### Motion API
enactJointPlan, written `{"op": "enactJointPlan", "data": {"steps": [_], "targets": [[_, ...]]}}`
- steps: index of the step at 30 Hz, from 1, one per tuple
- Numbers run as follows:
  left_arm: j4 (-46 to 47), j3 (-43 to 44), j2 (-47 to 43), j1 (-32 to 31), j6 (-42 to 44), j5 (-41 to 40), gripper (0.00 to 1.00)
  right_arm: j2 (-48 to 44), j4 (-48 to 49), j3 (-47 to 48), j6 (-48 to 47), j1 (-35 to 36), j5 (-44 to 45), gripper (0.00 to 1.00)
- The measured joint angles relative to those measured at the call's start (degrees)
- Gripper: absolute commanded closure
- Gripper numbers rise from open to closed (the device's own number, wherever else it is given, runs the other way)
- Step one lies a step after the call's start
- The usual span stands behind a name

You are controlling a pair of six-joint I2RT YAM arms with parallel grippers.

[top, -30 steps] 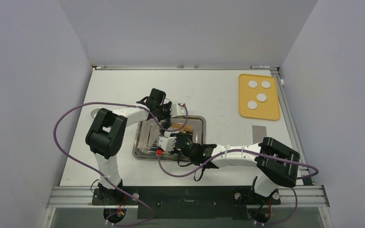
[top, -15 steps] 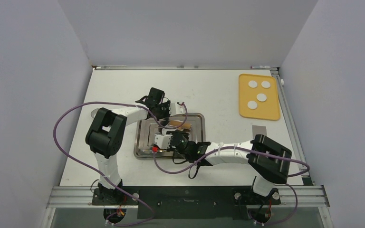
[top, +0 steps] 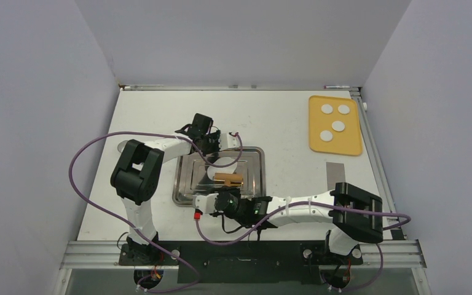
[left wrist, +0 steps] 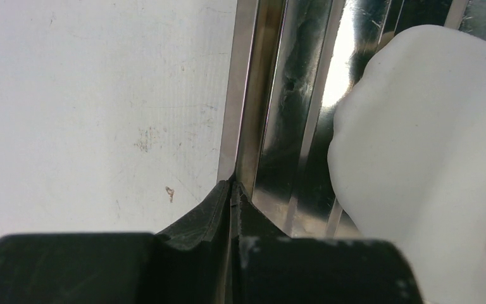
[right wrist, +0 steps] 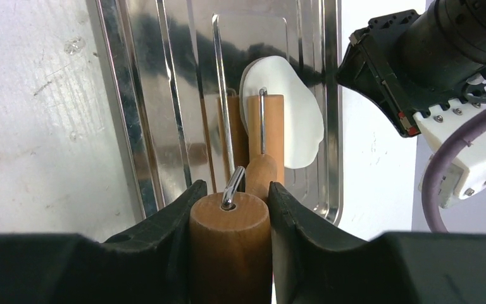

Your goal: Roll out the dumpling wrappers from the dough

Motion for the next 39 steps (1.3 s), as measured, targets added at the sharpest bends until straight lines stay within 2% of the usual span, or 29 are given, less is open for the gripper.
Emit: {"op": "enactJointPlan", "data": {"steps": [9, 15, 26, 34, 39], "targets": [[0.0, 0.0, 0.0, 0.0, 0.0, 0.0, 1.00, -6.4, -9.7, 2.9, 1.9, -0.4, 0.0, 0.92], [0.0, 0.0, 0.0, 0.0, 0.0, 0.0, 1.00, -5.9, -4.6, 5.9, -4.5, -0.6, 3.0, 0.92], [0.0, 0.0, 0.0, 0.0, 0.0, 0.0, 1.00, 9.9, 6.2, 6.6, -14.6, -4.2, 5.7, 0.92], [0.0, 0.0, 0.0, 0.0, 0.0, 0.0, 1.00, 6.3, 4.5, 4.1, -11.1, -1.5, 2.8, 0.92], [0.0, 0.0, 0.0, 0.0, 0.0, 0.0, 1.00, 4.7, 5.8, 3.4, -8.8, -4.6, -1.1, 0.92]]}}
